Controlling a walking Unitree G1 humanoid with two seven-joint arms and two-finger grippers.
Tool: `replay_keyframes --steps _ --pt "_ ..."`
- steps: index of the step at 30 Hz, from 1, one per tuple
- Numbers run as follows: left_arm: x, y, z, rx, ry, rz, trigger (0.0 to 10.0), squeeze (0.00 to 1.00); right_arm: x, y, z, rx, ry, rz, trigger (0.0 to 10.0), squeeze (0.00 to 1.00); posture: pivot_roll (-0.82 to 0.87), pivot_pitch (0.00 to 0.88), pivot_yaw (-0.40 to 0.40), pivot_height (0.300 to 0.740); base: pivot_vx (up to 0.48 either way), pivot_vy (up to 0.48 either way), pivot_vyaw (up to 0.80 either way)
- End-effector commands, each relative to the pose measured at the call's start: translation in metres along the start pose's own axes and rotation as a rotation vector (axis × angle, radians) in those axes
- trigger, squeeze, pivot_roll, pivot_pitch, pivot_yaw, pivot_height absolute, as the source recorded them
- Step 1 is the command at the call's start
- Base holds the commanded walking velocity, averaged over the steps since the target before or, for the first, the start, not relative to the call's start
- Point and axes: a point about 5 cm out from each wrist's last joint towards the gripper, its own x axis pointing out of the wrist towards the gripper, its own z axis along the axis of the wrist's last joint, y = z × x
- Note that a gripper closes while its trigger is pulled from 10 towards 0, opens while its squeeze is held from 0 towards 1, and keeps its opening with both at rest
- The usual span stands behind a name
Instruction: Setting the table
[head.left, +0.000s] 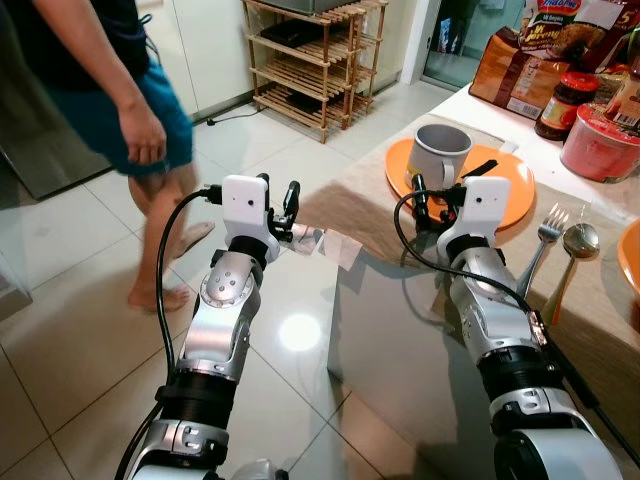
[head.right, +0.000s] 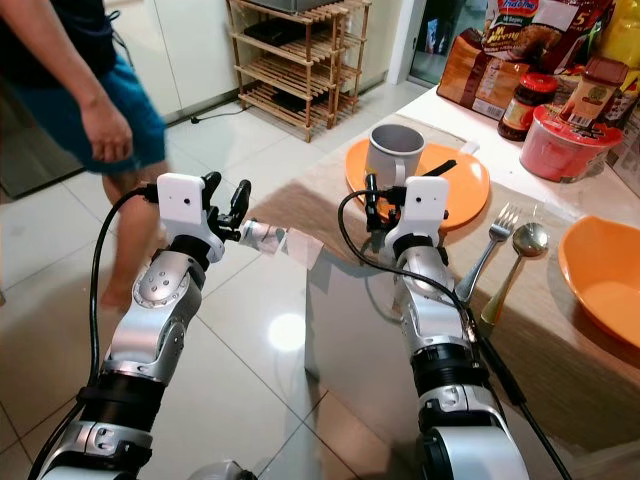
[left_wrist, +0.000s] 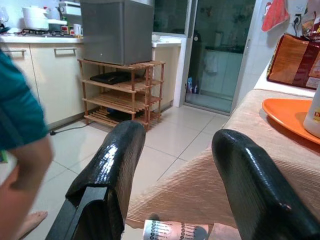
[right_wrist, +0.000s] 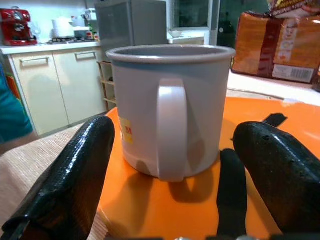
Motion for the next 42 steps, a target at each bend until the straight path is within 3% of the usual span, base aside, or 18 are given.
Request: replay_keyframes --steps 1,6,9,11,18,19,35,36,37,40,41,42 --pt "-0.001 -0.001 0.002 0.009 0.001 -0.005 10.0 0.0 0.004 -0.001 0.004 -0.001 -0.014 -0.009 10.0 0.0 0.2 0.0 0.003 0.74 0.0 0.0 0.0" --pt "-0.005 -0.008 0.002 -0.016 0.03 -0.076 10.0 0.0 0.008 0.0 0.002 0.004 0.001 -0.02 10.0 0.0 0.21 0.0 0.002 0.74 0.0 0.0 0.0" --pt "-0.014 -0.018 -0.003 -0.022 0.093 -0.211 10.0 0.0 0.01 0.002 0.001 0.007 0.008 -0.018 10.0 0.0 0.22 0.0 -0.001 0.74 0.0 0.0 0.0" --pt "-0.021 -0.016 -0.003 0.004 0.107 -0.254 10.0 0.0 0.012 0.004 0.001 0.008 0.011 -0.012 10.0 0.0 0.22 0.0 -0.002 0.74 0.0 0.0 0.0" --pt "-0.023 -0.013 0.002 0.009 0.095 -0.252 10.0 0.0 0.015 0.005 0.0 0.017 0.017 -0.012 10.0 0.0 0.23 0.0 -0.005 0.74 0.0 0.0 0.0" --pt "-0.023 -0.013 0.003 0.005 0.093 -0.251 10.0 0.0 0.015 0.005 0.0 0.02 0.018 -0.012 10.0 1.0 0.23 0.0 -0.006 0.74 0.0 0.0 0.0" --pt "-0.019 -0.026 0.012 -0.043 0.062 -0.251 10.0 0.0 0.016 0.001 0.003 -0.005 -0.013 -0.059 10.0 1.0 0.21 0.0 -0.007 0.74 0.0 0.0 0.0" --pt "-0.019 -0.026 0.012 -0.044 0.061 -0.249 10.0 0.0 0.016 0.0 0.002 -0.014 -0.012 -0.068 10.0 0.6 0.21 0.0 -0.006 0.74 0.0 0.0 0.0" --pt "-0.019 -0.026 0.012 -0.045 0.061 -0.248 10.0 0.0 0.015 0.0 0.002 -0.01 -0.013 -0.066 10.0 0.0 0.21 0.0 -0.006 0.74 0.0 0.0 0.0" --pt "-0.018 -0.026 0.012 -0.045 0.06 -0.248 10.0 0.0 0.015 -0.001 0.002 -0.007 -0.016 -0.073 10.0 0.0 0.21 0.0 -0.005 0.74 0.0 0.0 0.0" --pt "-0.018 -0.027 0.012 -0.046 0.059 -0.249 10.0 0.0 0.015 -0.001 0.002 -0.005 -0.017 -0.08 0.0 0.0 0.21 0.0 -0.005 0.74 0.0 0.0 0.0" --pt "-0.018 -0.028 0.012 -0.046 0.058 -0.251 10.0 0.0 0.015 -0.001 0.001 -0.004 -0.016 -0.08 0.0 0.0 0.2 0.0 -0.005 0.74 0.0 0.0 0.0"
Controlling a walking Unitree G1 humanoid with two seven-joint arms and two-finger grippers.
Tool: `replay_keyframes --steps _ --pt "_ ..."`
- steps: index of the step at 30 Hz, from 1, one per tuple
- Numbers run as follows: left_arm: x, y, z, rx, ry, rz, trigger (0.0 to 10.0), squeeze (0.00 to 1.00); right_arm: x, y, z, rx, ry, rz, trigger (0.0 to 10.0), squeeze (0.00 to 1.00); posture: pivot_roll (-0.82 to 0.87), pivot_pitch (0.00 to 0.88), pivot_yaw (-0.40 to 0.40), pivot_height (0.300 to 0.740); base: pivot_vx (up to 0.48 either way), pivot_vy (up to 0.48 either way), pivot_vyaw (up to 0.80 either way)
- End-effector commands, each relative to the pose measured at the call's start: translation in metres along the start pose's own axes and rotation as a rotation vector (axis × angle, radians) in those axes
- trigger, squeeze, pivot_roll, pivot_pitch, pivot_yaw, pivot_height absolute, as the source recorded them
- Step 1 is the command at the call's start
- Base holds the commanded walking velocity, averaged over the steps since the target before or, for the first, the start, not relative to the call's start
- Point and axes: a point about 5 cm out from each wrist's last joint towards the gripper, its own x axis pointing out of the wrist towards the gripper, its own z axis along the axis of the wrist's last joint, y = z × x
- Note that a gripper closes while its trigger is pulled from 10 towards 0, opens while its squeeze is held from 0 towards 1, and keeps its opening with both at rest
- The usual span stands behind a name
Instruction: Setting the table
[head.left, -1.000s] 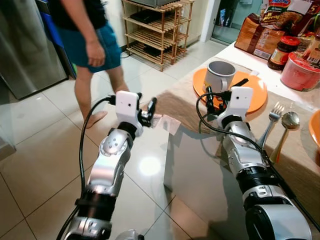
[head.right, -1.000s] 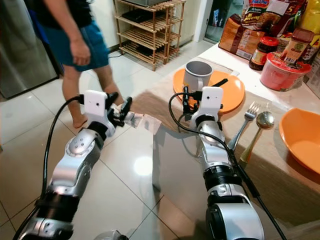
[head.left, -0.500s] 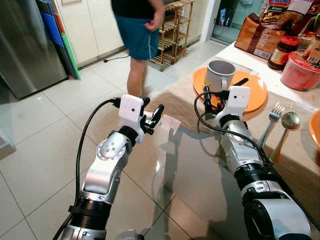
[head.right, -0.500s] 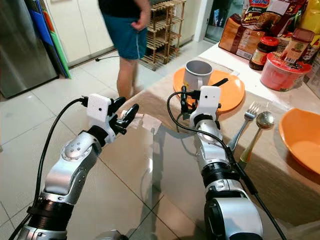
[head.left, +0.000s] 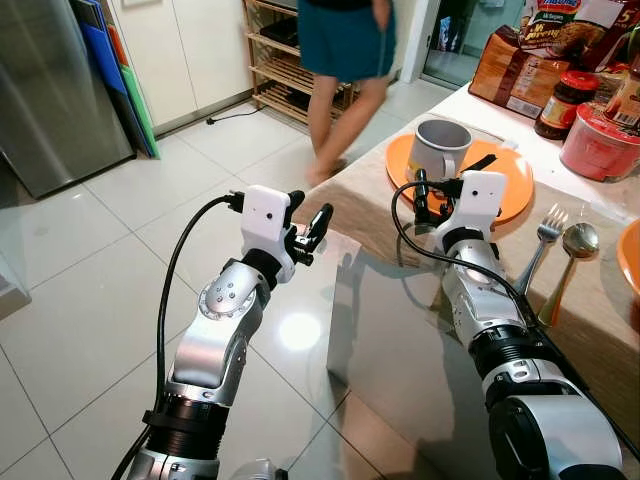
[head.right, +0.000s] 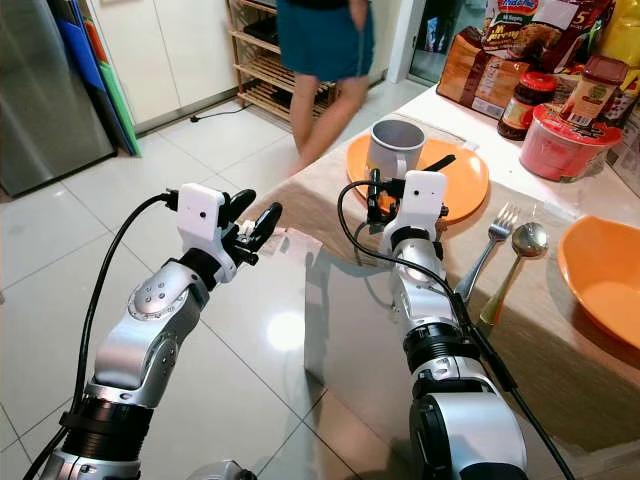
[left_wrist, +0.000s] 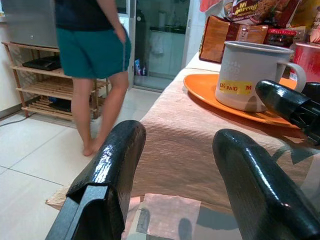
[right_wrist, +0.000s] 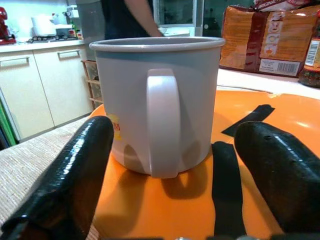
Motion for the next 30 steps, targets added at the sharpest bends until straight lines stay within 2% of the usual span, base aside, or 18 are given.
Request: replay_keyframes --steps 1,25,30 --pt "0.002 -0.003 0.003 -0.002 -0.007 -0.004 10.0 0.0 0.003 -0.002 0.005 0.001 -0.017 -0.014 0.0 0.0 0.2 0.0 -0.005 0.74 0.0 0.0 0.0" --pt "0.009 -0.006 0.003 -0.008 -0.016 -0.008 10.0 0.0 -0.002 0.0 0.005 0.005 -0.045 -0.009 0.0 0.0 0.18 0.0 0.0 0.74 0.0 0.0 0.0" --pt "0.013 -0.007 0.004 -0.01 -0.023 -0.006 10.0 0.0 -0.004 0.002 0.011 0.0 -0.084 0.001 0.0 0.0 0.17 0.0 0.0 0.74 0.0 0.0 0.0"
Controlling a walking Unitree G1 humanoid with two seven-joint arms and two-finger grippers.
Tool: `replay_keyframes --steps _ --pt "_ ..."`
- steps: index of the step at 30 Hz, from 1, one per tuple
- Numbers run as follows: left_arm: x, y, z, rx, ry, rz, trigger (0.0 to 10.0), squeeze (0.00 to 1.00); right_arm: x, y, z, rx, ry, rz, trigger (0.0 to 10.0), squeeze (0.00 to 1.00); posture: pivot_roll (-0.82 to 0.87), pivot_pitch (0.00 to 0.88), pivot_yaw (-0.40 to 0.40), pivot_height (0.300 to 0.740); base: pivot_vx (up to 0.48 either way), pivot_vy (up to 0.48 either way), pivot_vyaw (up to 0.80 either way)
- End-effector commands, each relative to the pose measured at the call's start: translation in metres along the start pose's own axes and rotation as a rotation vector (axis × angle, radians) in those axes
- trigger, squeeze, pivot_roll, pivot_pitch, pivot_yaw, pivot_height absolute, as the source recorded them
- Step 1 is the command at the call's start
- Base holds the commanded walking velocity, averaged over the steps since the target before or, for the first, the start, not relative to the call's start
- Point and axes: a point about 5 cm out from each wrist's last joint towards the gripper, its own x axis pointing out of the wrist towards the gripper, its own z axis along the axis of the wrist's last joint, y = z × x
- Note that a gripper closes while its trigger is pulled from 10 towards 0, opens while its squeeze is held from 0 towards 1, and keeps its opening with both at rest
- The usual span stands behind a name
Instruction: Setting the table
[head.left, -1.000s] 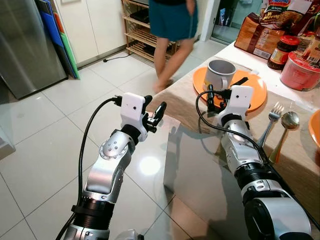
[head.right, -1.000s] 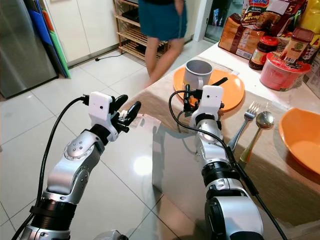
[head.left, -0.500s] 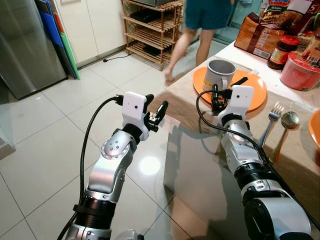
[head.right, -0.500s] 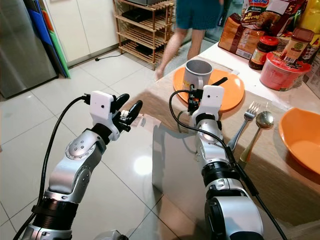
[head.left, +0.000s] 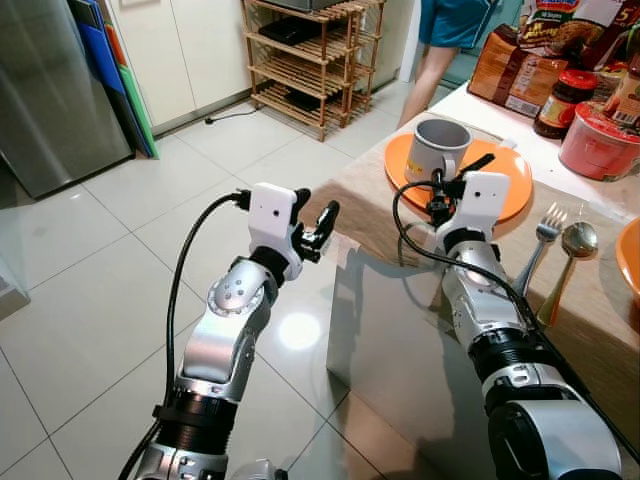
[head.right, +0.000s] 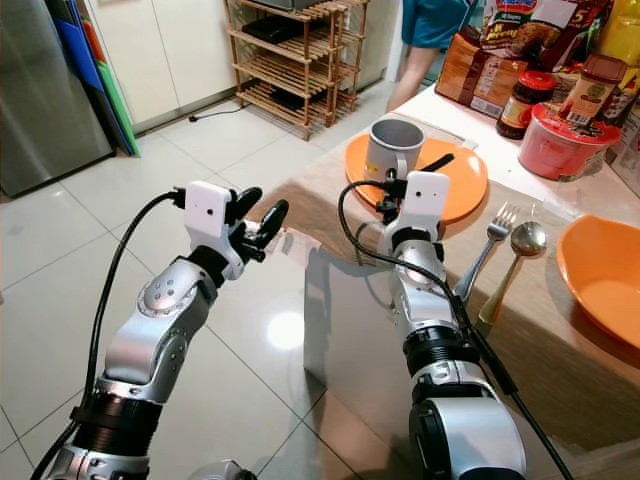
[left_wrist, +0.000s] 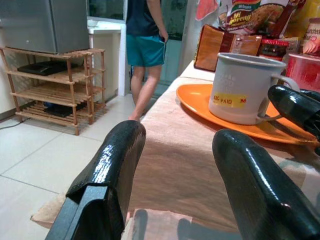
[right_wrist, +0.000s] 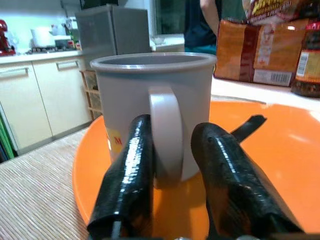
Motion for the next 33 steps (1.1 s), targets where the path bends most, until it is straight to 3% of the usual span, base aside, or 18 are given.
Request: replay_keyframes --steps 1,20,24,27,29,30,31,33 --pt "0.003 -0.001 -0.001 0.004 0.005 0.001 10.0 0.0 -0.001 0.0 0.004 -0.004 -0.028 0.004 0.0 0.0 0.17 0.0 0.0 0.74 0.0 0.0 0.0" --pt "0.01 -0.004 -0.001 -0.003 -0.012 -0.003 10.0 0.0 -0.003 0.002 0.036 -0.037 -0.18 0.033 0.0 0.0 0.15 0.0 0.005 0.74 0.0 0.0 0.0" --pt "0.011 -0.003 -0.001 0.004 -0.015 -0.002 10.0 0.0 -0.006 -0.001 0.053 -0.078 -0.26 0.024 0.0 0.0 0.15 0.0 0.002 0.74 0.0 0.0 0.0" --pt "0.012 -0.003 -0.002 0.017 -0.02 -0.002 10.0 0.0 -0.013 -0.006 0.059 -0.107 -0.289 0.015 0.0 0.0 0.15 0.0 -0.002 0.74 0.0 0.0 0.0" --pt "0.012 -0.002 -0.003 0.036 -0.026 -0.009 10.0 0.0 -0.03 -0.018 0.063 -0.174 -0.327 -0.017 0.0 0.0 0.13 0.0 0.002 0.74 0.0 0.0 0.0" --pt "0.012 -0.002 -0.003 0.036 -0.026 -0.009 10.0 0.0 -0.03 -0.018 0.063 -0.174 -0.327 -0.017 0.0 0.0 0.13 0.0 0.002 0.74 0.0 0.0 0.0" --pt "0.013 -0.002 -0.004 0.045 -0.028 -0.015 10.0 0.0 -0.044 -0.026 0.065 -0.224 -0.347 -0.047 0.0 0.0 0.11 0.0 0.006 0.74 0.0 0.0 0.0" --pt "0.013 -0.002 -0.005 0.048 -0.028 -0.017 10.0 0.0 -0.048 -0.028 0.065 -0.236 -0.35 -0.057 0.0 0.0 0.11 0.0 0.006 0.74 0.0 0.0 0.0"
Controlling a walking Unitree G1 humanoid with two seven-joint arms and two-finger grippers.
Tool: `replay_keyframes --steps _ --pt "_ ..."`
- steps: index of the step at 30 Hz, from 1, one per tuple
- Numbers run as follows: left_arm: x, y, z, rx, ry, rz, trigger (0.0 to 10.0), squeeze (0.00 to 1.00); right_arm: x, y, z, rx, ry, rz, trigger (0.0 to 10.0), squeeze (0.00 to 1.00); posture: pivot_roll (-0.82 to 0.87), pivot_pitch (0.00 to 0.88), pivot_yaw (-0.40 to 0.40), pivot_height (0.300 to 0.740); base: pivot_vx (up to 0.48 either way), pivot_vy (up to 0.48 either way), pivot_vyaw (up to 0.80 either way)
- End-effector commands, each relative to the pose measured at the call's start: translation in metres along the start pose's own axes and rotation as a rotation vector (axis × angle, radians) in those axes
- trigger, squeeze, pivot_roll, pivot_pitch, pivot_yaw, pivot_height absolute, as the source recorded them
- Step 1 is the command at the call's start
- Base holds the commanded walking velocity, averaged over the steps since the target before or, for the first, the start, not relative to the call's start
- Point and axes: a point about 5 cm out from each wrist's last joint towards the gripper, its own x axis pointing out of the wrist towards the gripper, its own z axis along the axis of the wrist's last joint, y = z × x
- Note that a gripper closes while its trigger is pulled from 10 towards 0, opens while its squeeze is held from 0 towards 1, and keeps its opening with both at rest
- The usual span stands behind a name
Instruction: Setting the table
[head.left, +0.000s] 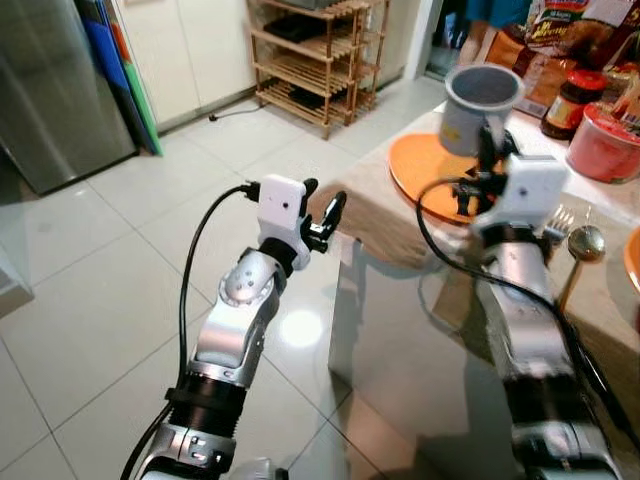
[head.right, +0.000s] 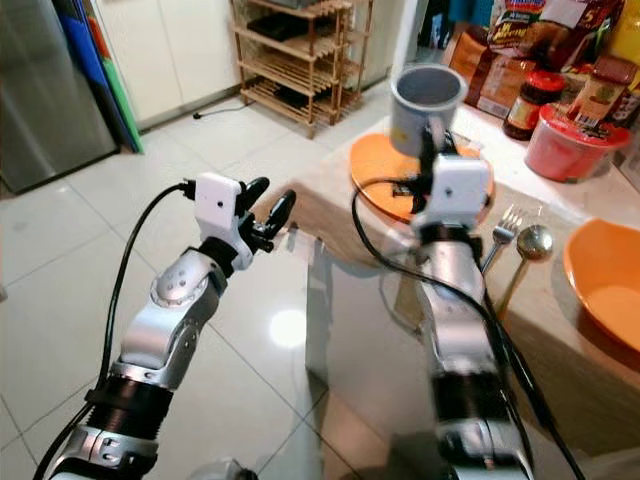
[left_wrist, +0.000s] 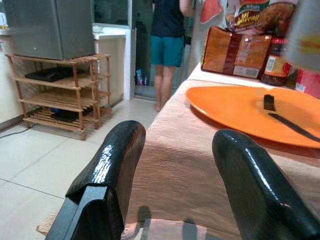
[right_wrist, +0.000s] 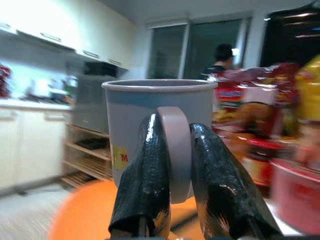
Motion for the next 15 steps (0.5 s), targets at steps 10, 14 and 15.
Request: replay_keyframes --steps 10,14,15 --pt "0.014 -0.01 0.006 -0.009 -0.051 -0.031 10.0 0.0 -0.024 -0.007 0.022 -0.07 -0.054 -0.017 0.0 0.0 0.06 0.0 0.018 0.74 0.0 0.0 0.0" --pt "0.015 -0.01 0.008 0.008 -0.067 -0.03 10.0 0.0 -0.025 -0.005 0.026 -0.073 -0.053 -0.003 0.0 0.0 0.06 0.0 0.017 0.74 0.0 0.0 0.0" --pt "0.016 -0.01 0.01 0.016 -0.076 -0.028 10.0 0.0 -0.026 -0.004 0.026 -0.072 -0.046 0.001 0.0 0.0 0.06 0.0 0.016 0.74 0.0 0.0 0.0"
